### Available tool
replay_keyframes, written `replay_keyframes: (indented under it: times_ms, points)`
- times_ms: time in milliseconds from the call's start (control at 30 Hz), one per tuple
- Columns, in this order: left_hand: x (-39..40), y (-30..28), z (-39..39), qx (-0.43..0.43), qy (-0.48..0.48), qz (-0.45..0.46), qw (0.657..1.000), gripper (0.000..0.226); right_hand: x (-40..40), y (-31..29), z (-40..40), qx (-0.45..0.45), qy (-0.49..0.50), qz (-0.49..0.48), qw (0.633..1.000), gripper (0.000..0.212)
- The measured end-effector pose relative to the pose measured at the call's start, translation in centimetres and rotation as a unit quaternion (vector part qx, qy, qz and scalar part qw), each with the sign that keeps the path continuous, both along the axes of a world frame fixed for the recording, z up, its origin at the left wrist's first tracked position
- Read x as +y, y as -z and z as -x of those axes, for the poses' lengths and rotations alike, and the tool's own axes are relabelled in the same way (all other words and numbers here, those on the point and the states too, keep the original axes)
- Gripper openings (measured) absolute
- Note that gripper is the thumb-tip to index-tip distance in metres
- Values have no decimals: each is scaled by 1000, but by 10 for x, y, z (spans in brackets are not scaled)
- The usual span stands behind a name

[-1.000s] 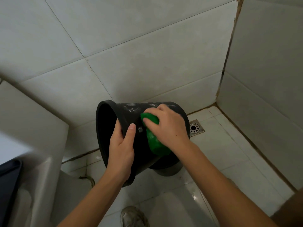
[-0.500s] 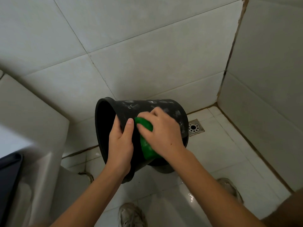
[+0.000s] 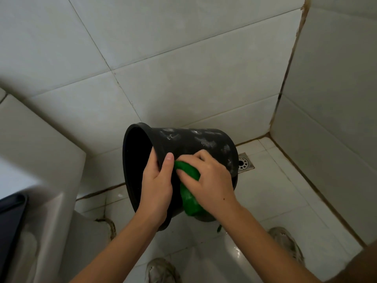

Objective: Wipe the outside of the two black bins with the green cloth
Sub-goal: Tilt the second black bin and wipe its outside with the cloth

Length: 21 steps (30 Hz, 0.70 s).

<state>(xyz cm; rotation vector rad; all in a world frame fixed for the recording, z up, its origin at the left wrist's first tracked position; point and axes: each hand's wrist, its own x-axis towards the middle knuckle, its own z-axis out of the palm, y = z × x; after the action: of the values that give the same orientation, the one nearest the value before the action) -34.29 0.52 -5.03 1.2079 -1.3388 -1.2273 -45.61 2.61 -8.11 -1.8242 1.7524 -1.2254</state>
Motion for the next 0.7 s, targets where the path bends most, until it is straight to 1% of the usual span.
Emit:
replay_keyframes:
  times_ms: [67,133,233,300,433,533,600,700]
  points:
    - [-1,0,1,5,-3,-4,1000,34,-21,-3,10,22,31,-37,999,30]
    - [0,-2,2,10,-5,-12,1000,34,-44,-8,22,46,69,-85,993,29]
    - [0,-3,5,12,-2,-16,1000,36,-62,-10,33,49,85,-117,988,28]
    - [0,-2,7,6,0,-12,1000,36,-58,-9,33,50,84,-117,988,28]
    - [2,0,7,-5,-2,-3,1000,35,-23,-6,19,26,57,-77,995,29]
    - [2,-2,6,-1,-5,-10,1000,34,-27,-9,20,6,34,-97,995,26]
    - [1,-3,7,-6,1,-12,1000,34,-44,-13,25,13,65,-113,991,27]
    - [1,-3,9,-15,-1,-9,1000,34,-46,-13,21,54,110,-91,988,31]
